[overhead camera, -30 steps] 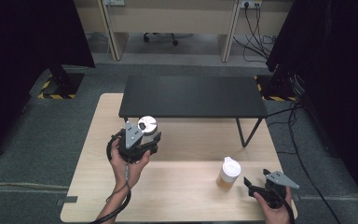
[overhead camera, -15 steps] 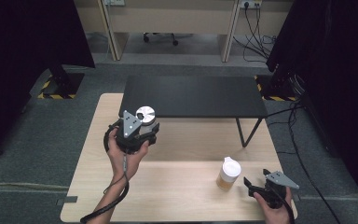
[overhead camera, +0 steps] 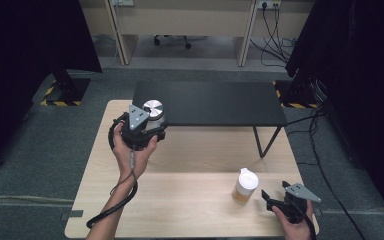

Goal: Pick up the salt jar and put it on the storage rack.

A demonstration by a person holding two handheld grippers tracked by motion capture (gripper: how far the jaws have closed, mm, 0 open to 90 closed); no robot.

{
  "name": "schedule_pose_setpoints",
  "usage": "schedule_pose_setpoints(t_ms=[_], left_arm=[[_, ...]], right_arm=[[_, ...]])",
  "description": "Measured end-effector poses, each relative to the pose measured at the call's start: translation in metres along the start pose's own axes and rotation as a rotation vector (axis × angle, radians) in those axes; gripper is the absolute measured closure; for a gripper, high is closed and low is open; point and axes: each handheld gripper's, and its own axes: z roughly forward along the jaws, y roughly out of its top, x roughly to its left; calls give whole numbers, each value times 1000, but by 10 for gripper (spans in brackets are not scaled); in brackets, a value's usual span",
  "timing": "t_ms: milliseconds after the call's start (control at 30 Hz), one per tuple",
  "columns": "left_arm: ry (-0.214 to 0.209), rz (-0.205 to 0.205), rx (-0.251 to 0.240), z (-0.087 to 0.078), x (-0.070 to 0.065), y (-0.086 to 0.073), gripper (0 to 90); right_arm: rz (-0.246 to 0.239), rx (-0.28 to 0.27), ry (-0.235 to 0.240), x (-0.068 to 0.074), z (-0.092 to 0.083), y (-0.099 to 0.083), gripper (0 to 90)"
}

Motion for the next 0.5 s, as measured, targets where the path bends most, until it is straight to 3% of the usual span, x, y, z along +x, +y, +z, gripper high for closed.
schedule_pose_setpoints(t_ms=[500], left_arm=[[57,-20,0,19,8,19,313]], right_arm=[[-2,-2,4,0,0,0,91]])
